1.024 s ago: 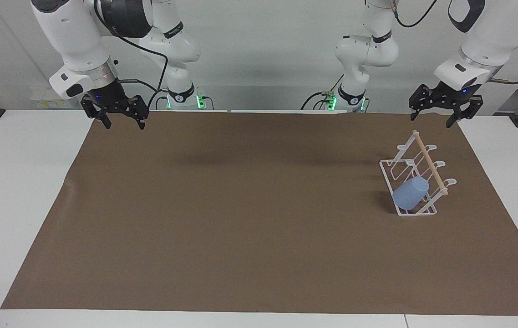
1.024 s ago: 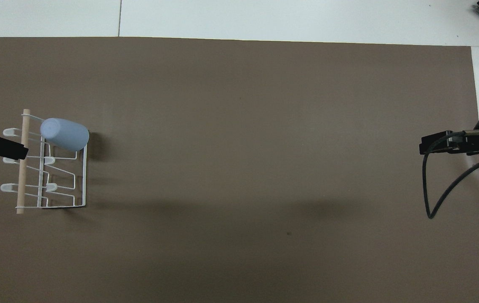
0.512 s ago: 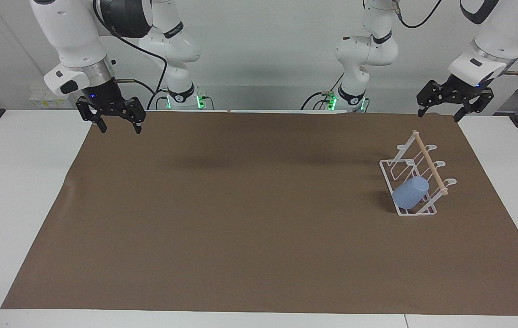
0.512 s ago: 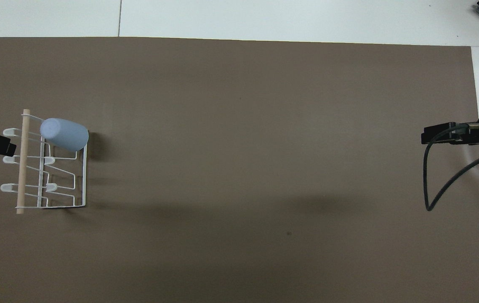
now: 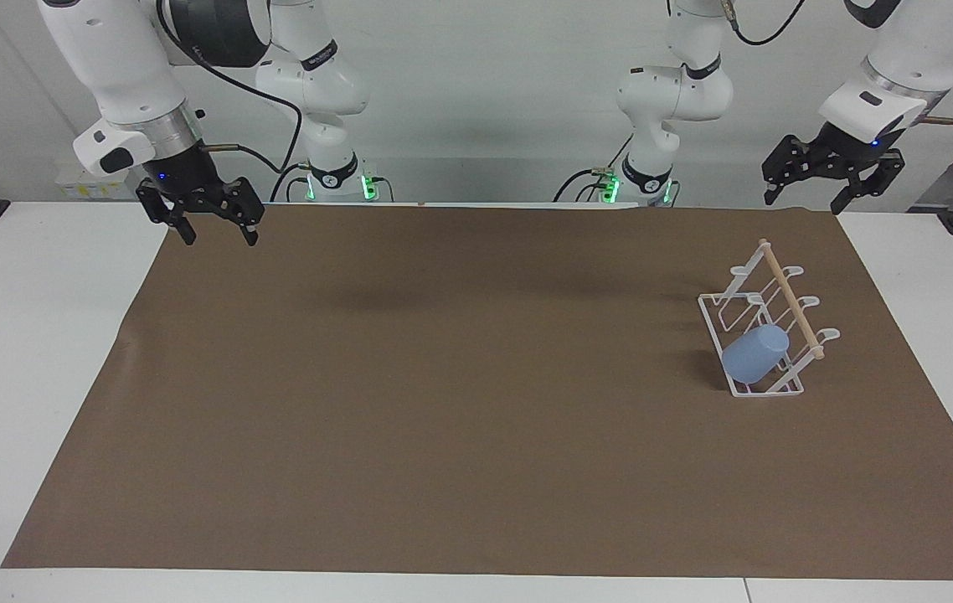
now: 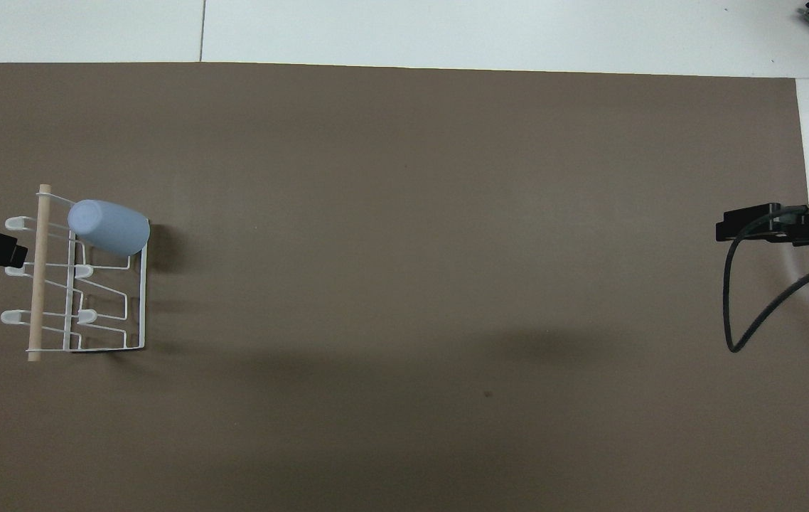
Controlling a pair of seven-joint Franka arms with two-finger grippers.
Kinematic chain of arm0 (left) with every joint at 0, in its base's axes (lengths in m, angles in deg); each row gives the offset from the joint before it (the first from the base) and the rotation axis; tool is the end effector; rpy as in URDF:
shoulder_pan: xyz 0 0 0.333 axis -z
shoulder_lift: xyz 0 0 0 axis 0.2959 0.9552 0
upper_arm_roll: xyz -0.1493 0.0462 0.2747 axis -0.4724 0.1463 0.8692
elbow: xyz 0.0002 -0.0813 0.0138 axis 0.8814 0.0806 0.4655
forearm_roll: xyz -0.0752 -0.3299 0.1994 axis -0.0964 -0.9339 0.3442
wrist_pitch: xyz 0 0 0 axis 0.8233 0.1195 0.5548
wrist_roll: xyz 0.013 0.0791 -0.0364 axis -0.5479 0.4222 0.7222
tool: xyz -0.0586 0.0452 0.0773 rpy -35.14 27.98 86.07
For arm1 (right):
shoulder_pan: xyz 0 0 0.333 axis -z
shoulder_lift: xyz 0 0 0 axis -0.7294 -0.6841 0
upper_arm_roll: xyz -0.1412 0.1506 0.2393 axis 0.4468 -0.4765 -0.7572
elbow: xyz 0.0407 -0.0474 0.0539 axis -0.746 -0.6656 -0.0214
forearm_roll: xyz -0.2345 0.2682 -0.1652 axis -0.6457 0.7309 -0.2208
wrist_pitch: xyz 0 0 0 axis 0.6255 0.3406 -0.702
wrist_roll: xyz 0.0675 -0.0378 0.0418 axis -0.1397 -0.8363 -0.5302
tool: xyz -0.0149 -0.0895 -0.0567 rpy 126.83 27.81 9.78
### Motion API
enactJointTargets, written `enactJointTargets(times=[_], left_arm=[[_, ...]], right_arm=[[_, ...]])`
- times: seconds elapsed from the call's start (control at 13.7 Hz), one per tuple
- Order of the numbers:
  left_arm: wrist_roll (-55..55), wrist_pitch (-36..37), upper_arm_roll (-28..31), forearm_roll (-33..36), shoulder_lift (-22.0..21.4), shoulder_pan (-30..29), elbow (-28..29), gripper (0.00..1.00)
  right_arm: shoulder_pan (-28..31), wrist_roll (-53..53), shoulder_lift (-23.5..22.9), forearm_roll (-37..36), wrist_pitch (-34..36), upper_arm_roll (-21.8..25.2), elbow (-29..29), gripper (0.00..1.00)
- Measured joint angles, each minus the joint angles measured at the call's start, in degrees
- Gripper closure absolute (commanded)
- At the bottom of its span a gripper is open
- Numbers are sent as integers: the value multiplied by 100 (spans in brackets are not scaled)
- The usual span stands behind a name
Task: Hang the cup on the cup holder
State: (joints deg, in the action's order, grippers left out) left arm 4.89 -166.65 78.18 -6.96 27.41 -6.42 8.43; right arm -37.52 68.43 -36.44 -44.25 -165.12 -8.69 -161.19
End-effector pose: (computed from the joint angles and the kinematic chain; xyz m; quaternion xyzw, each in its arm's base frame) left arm 0.5271 -0.0257 0.6624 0.9925 -0.1207 -0.0190 0.0080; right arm 0.5432 -0.0166 0.6034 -0.9986 0.0332 -0.0358 0.0213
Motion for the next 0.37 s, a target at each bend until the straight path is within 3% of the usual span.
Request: enactJointTargets(times=[0.37], left_arm=[[-162,-24,-17,0,0,0,40,0]], right_arm=[[1,0,0,-28,0,0,0,0]])
